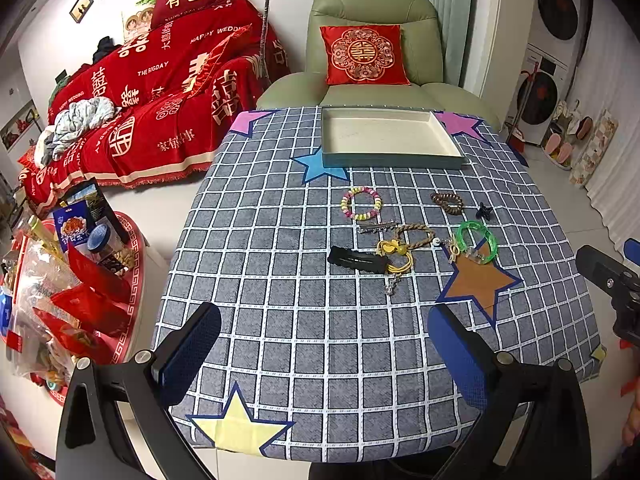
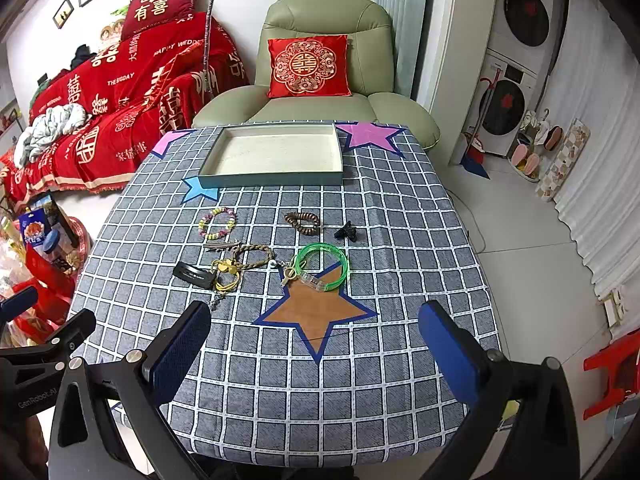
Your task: Organize jewelry
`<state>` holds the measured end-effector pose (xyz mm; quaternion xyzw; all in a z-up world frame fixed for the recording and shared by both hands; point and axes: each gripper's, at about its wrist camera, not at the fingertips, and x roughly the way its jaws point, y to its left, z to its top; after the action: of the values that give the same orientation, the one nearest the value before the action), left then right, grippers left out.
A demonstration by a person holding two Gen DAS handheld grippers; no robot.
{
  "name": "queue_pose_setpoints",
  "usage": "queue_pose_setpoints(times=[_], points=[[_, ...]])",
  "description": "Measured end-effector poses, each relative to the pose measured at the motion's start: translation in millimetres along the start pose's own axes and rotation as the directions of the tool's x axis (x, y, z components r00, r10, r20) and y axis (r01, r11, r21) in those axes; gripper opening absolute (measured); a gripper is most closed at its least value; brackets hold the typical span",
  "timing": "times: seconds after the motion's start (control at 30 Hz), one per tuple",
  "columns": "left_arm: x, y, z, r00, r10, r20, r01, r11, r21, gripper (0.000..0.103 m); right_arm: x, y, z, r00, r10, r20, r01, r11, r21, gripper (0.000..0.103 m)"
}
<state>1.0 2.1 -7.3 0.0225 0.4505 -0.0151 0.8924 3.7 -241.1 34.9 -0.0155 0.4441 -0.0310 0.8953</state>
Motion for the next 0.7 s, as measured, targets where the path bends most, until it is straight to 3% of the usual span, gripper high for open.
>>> queue_pose_setpoints(times=[0.7], points=[[1.9,1.1,-1.1,1.000,0.000,-0.002,0.000,1.000,0.001,0.103,0.3,1.4,-0.4,1.000,0.001,-0.001,-0.001,1.000,-0.001,0.103]])
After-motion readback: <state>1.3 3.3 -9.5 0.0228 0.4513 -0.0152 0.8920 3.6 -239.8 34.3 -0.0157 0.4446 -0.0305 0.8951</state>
